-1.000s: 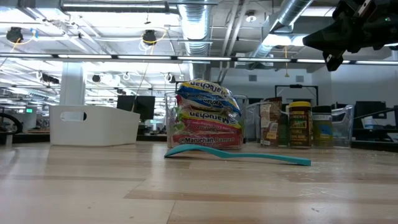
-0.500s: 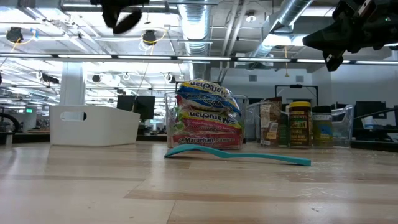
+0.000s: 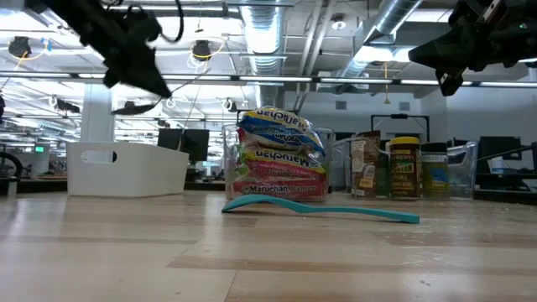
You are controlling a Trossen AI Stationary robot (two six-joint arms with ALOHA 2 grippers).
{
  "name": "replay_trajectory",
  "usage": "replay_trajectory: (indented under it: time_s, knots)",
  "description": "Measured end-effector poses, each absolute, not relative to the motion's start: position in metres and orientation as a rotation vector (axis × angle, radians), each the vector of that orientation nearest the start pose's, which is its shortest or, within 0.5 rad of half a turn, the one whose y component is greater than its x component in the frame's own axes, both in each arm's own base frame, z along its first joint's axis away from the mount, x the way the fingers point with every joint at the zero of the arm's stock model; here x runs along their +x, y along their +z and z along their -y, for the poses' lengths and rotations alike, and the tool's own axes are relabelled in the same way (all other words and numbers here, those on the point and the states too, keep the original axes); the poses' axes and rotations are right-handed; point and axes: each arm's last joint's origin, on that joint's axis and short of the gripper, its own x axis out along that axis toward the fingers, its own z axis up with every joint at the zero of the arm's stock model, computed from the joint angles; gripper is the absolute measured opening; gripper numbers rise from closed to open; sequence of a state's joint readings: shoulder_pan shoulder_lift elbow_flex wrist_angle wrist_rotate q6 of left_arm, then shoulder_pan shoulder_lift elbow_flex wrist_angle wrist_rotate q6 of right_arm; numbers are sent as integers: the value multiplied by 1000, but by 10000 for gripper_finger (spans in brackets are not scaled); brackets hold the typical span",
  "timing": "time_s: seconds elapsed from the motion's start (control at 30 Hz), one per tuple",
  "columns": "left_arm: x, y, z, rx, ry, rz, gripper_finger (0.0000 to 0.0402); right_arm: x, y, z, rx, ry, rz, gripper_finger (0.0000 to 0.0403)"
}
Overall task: Pick & Place Food Item
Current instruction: Put the black spoon into the white bin
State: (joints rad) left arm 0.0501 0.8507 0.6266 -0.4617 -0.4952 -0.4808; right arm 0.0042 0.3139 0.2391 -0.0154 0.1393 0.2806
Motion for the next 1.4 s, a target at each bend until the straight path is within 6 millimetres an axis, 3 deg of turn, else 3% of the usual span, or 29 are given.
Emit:
replay_trajectory:
  time_s: [0.3,0.57,1.0,1.4]
  knots:
    - [155,237,-43,-319,823,-664,10,114,218,4,273,-147,-71,0]
    - [153,222,-63,-228,891,-759,11,114,218,4,273,-147,-70,0]
    - [144,180,-61,-253,854,-845,11,114,218,4,273,-147,-71,0]
    - [143,168,-60,-269,841,-836,20,114,218,4,273,-147,-71,0]
